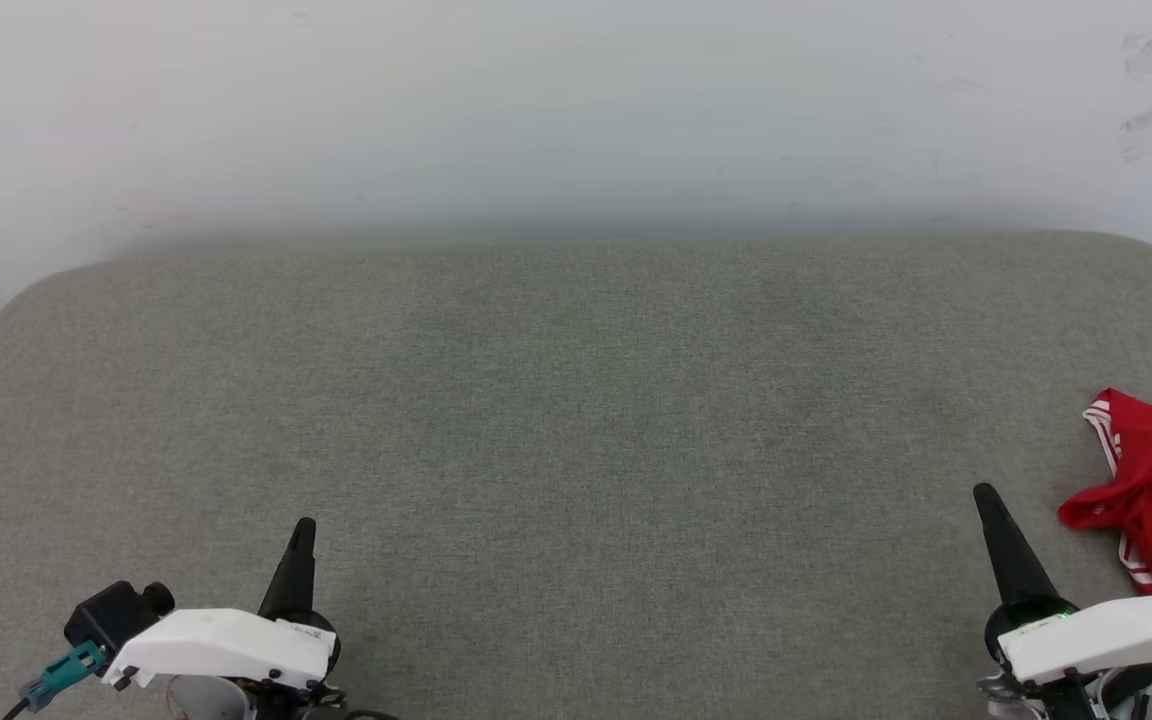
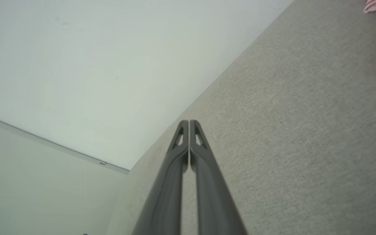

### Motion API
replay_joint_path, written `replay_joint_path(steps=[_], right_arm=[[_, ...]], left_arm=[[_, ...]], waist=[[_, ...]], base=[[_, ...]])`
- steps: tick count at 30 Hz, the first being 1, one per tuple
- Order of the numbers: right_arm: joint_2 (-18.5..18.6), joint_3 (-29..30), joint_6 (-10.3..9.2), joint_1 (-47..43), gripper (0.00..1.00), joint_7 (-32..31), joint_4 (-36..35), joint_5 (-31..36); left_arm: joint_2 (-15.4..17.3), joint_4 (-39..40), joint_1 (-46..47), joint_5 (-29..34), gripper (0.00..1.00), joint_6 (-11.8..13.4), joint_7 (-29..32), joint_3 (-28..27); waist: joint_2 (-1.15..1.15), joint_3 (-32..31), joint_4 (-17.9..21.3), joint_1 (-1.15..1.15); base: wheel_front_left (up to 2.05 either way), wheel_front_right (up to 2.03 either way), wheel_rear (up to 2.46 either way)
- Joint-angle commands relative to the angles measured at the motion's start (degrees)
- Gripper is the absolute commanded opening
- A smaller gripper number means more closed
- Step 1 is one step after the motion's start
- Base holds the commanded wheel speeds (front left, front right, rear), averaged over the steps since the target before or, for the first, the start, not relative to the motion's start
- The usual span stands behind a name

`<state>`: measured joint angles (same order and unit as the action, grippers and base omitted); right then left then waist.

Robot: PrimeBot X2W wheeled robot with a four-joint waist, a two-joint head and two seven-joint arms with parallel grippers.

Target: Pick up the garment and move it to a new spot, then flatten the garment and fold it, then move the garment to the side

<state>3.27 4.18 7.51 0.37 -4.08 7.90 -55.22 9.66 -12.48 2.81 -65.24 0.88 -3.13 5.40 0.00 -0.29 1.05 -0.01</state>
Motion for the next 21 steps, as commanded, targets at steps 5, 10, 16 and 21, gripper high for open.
replay_joint_path(steps=[5, 10, 16, 21], right_arm=[[-0.17, 0.38, -0.01, 2.04, 0.00, -0.40, 0.32, -4.60], [-0.20, 0.58, -0.01, 2.53, 0.00, -0.53, 0.86, -7.78], [-0.23, 0.82, -0.01, 2.92, 0.00, -0.84, 1.55, -11.40], [-0.26, 1.00, -0.01, 3.40, 0.00, -1.00, 2.06, -14.28]], left_arm=[[-0.65, 0.24, 1.79, -3.38, 0.00, -1.22, 1.00, -1.62], [-1.24, 0.08, 1.90, -5.77, 0.00, -2.00, 1.86, -2.55], [-1.89, -0.12, 2.15, -8.48, 0.00, -2.77, 2.74, -3.68], [-2.36, -0.28, 2.37, -10.63, 0.00, -3.45, 3.48, -4.56]], waist=[[0.00, 0.04, -0.08, 0.00], [0.00, 0.07, -0.16, 0.00], [0.00, 0.11, -0.25, 0.00], [0.00, 0.14, -0.32, 0.00]], base=[[0.00, 0.00, 0.00], [0.00, 0.00, 0.00], [0.00, 0.00, 0.00], [0.00, 0.00, 0.00]])
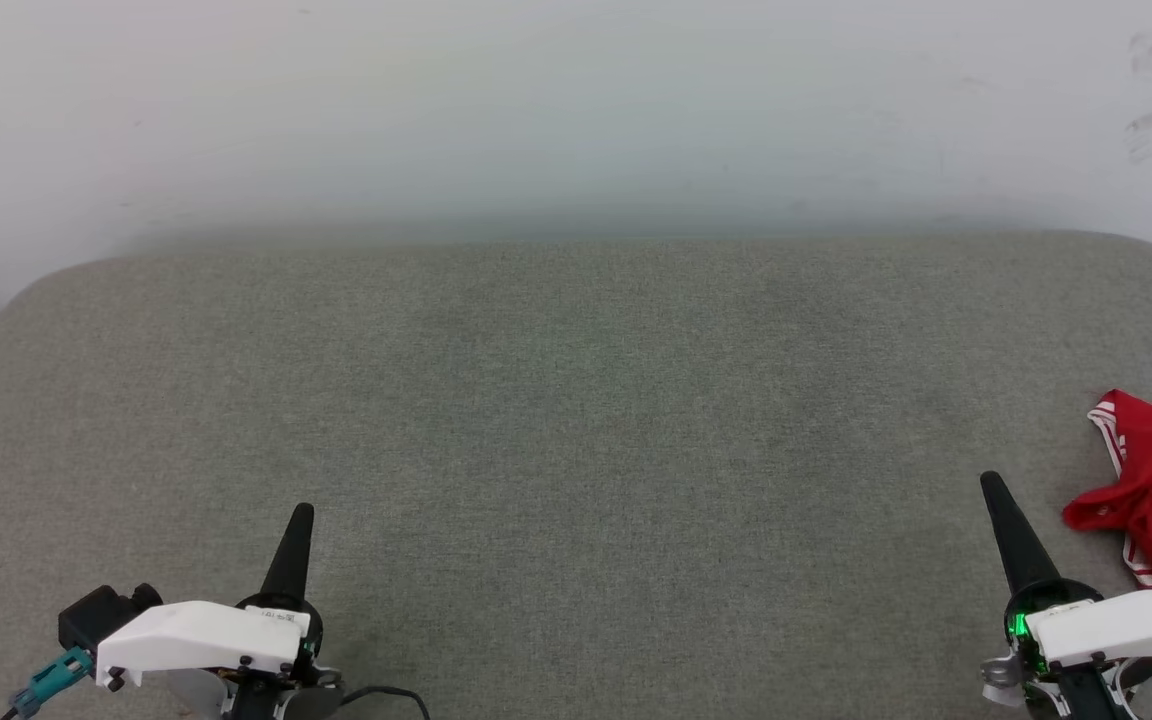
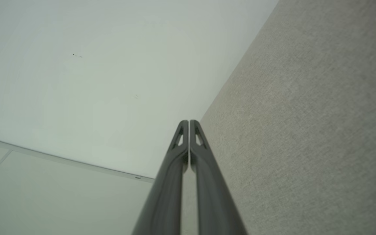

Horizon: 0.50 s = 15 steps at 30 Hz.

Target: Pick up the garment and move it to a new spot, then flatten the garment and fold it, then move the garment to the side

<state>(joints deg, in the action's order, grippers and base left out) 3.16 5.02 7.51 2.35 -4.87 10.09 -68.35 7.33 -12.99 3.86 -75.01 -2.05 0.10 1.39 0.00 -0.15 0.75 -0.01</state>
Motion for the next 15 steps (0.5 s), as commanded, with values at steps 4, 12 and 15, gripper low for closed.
replay_joint_path(steps=[4, 12, 15], right_arm=[[-0.17, 0.32, -0.02, 1.68, 0.00, -0.35, 0.26, -3.40], [-0.21, 0.59, -0.02, 2.17, 0.00, -0.66, 1.04, -7.61], [-0.22, 0.68, -0.02, 2.45, 0.00, -0.76, 1.32, -9.11]], left_arm=[[-0.41, 0.11, 1.48, -2.52, 0.00, -1.06, 0.81, -1.26], [-1.24, -0.14, 1.73, -5.66, 0.00, -1.99, 1.86, -2.54], [-1.49, -0.23, 1.69, -6.76, 0.00, -2.28, 2.28, -3.03]], waist=[[0.00, 0.03, -0.07, 0.00], [0.00, 0.08, -0.19, 0.00], [0.00, 0.10, -0.23, 0.00]], base=[[0.00, 0.00, 0.00], [0.00, 0.00, 0.00], [0.00, 0.00, 0.00]])
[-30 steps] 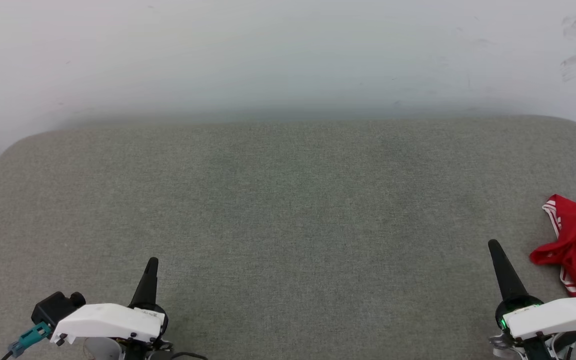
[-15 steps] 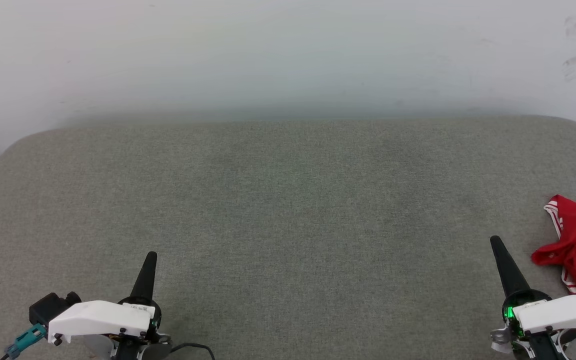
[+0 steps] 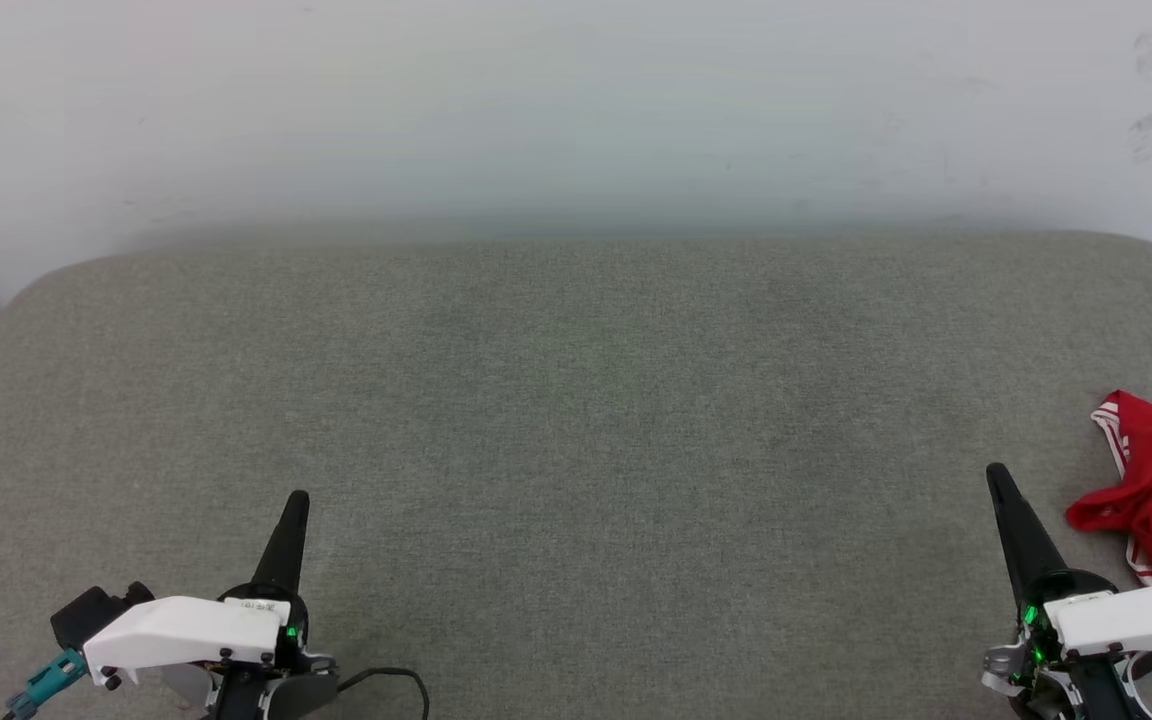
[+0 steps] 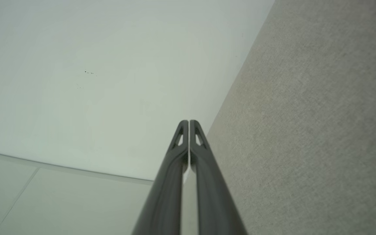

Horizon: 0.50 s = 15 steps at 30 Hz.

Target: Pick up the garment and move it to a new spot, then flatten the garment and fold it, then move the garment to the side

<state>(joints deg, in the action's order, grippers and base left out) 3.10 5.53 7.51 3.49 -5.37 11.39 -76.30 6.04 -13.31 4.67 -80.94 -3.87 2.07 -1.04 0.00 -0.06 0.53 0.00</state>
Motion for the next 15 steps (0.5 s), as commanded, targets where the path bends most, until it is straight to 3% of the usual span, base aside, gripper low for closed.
replay_joint_path(steps=[1, 15], right_arm=[[-0.17, 0.19, -0.02, 1.39, 0.00, -0.23, 0.12, -1.66], [-0.22, 0.58, -0.03, 2.03, 0.00, -0.70, 1.21, -7.73]], left_arm=[[-0.27, 0.05, 0.92, -1.18, 0.00, -0.59, 0.42, -0.76], [-1.37, -0.30, 1.40, -5.70, 0.00, -1.90, 2.01, -2.65]], waist=[[0.00, 0.01, -0.03, 0.00], [0.00, 0.10, -0.22, 0.00]], base=[[0.00, 0.00, 0.00], [0.00, 0.00, 0.00]])
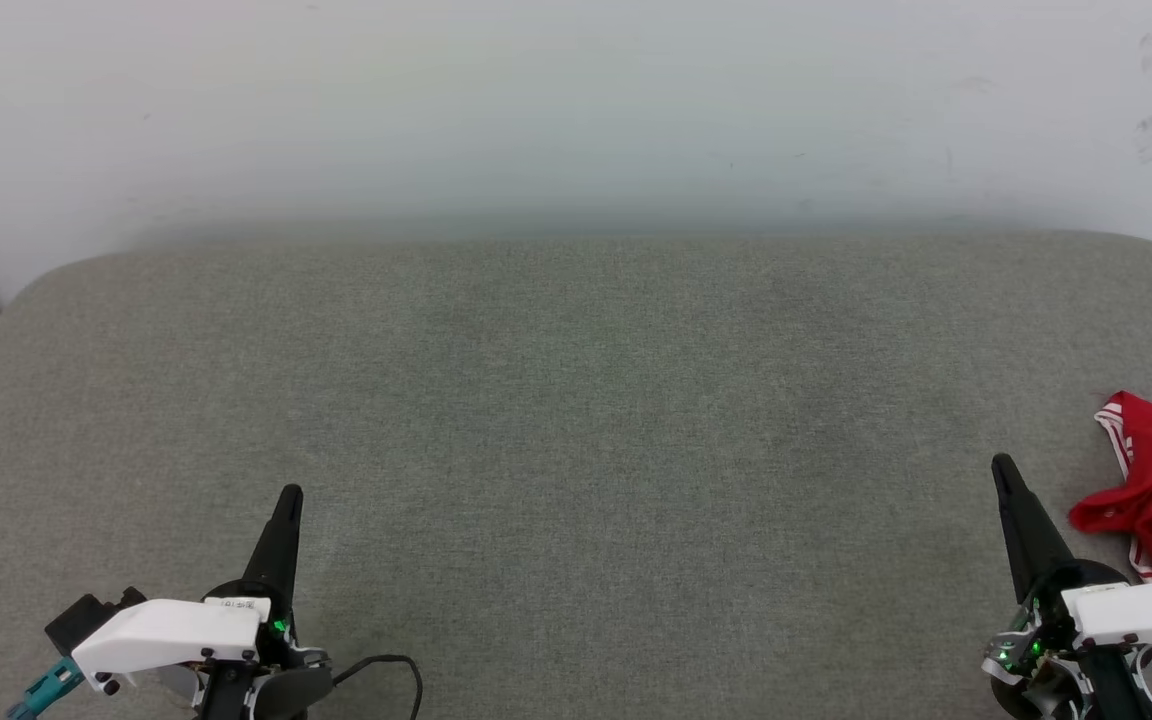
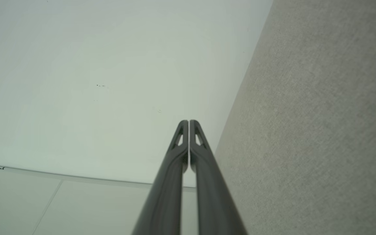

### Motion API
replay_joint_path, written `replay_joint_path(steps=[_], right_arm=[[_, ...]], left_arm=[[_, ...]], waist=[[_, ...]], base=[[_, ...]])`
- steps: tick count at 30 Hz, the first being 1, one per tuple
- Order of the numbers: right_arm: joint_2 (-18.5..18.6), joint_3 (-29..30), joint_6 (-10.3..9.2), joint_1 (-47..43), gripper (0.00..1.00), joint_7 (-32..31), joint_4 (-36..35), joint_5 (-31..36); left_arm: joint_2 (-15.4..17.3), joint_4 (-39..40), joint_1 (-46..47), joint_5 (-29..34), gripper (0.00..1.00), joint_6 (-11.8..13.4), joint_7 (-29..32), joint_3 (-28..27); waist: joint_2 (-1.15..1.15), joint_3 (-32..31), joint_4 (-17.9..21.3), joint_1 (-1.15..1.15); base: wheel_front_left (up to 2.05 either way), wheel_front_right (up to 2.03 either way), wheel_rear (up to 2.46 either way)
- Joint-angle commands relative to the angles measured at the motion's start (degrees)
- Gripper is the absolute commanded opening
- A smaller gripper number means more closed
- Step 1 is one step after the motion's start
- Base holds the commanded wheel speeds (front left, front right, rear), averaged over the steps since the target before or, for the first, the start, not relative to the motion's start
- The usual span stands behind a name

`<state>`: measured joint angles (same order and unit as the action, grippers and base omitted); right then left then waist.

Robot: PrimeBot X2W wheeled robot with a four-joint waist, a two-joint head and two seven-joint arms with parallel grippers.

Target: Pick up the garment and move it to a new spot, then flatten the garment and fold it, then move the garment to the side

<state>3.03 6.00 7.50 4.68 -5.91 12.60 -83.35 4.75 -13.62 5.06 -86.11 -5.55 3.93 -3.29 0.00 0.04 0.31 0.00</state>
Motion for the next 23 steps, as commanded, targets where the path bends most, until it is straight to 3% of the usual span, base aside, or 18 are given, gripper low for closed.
replay_joint_path(steps=[1, 23], right_arm=[[-0.15, 0.14, -0.02, 0.91, 0.00, -0.20, 0.11, -1.15], [-0.24, 0.65, -0.02, 1.92, 0.00, -0.72, 1.55, -9.09]], left_arm=[[-0.19, -0.02, 1.04, -0.89, 0.00, -0.38, 0.31, -0.52], [-1.66, -0.48, 1.37, -6.74, 0.00, -2.17, 2.45, -3.04]], waist=[[0.00, 0.00, -0.02, 0.00], [0.00, 0.14, -0.31, 0.00]], base=[[0.00, 0.00, 0.00], [0.00, 0.00, 0.00]])
